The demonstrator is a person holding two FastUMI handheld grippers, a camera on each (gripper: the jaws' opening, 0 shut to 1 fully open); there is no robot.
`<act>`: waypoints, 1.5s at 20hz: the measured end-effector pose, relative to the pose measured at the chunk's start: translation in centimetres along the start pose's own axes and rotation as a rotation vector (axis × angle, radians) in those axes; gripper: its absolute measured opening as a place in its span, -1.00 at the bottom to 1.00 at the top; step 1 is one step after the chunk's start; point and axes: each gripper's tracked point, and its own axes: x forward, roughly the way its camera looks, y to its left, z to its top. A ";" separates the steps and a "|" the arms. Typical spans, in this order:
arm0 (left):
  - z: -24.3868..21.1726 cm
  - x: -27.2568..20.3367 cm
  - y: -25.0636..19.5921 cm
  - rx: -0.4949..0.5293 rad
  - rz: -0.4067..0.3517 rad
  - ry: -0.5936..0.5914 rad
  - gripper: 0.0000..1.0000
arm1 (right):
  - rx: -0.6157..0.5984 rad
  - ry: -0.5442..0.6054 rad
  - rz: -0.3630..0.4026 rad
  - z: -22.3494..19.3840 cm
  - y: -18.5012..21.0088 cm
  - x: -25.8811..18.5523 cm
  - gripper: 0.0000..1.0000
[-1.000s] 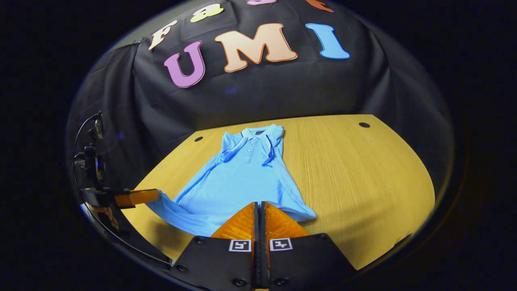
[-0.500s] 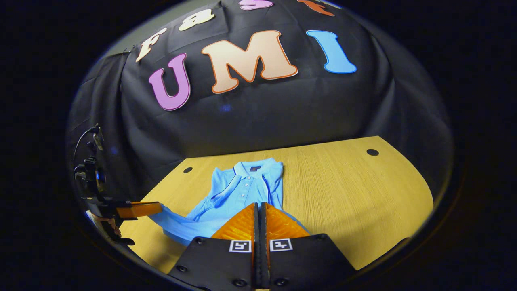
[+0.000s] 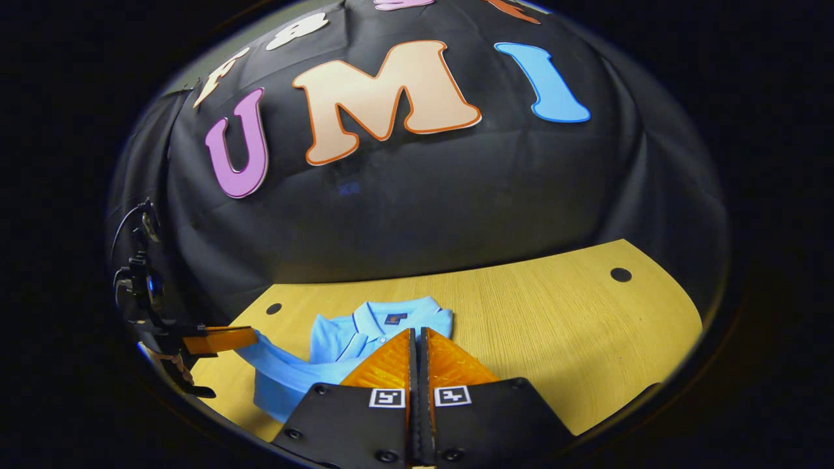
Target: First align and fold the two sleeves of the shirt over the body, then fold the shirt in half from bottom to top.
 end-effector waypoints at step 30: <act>6.9 -24.8 -5.3 0.162 0.200 -0.548 0.90 | -0.191 -0.450 -0.012 7.3 5.3 -23.7 0.97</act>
